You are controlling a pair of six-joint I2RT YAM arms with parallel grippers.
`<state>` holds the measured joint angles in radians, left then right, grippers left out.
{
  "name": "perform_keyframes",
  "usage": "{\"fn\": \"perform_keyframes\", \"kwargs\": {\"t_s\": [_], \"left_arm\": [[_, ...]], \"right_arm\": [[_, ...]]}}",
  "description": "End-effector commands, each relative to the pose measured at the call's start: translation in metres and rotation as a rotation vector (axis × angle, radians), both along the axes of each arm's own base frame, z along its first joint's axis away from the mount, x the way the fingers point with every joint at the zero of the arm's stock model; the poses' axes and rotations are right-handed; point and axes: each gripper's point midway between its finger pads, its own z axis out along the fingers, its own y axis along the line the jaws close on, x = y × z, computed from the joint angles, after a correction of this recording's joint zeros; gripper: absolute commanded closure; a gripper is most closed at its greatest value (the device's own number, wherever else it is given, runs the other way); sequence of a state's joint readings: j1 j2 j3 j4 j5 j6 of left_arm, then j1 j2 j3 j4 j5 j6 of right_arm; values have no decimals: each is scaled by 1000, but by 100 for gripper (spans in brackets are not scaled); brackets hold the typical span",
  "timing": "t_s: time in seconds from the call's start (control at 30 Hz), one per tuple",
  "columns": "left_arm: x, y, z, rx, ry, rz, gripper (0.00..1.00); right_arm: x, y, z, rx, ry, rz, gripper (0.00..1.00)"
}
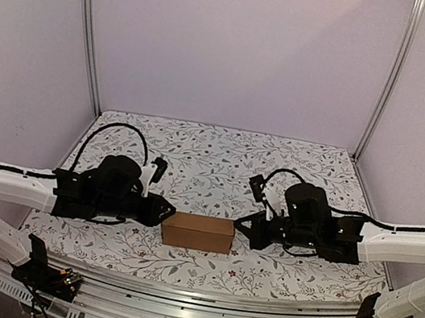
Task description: Fold the paper box
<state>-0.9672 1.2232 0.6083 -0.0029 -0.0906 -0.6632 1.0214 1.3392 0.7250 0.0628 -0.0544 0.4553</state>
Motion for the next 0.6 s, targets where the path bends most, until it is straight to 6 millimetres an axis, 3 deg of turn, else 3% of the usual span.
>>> {"fn": "perform_keyframes", "kwargs": {"t_s": [0.0,0.07,0.17,0.33,0.57], "left_arm": [[14,11,31,95,-54,34,71],[23,11,40,133,-67,46,73],[34,5,42,158,-71,39,100],[51,-5,26,187,-27,27,100],[65,-18,-24,249,94,-16,100]], "right_arm": [[-13,-2,-1,-29,-14,-13,100],[-17,-1,-9,-22,7,-44,100],[-25,5,-22,-19,23,-79,100],[-30,10,-51,-65,64,-156,100],[-22,0,-95,-135,106,-273,100]]}}
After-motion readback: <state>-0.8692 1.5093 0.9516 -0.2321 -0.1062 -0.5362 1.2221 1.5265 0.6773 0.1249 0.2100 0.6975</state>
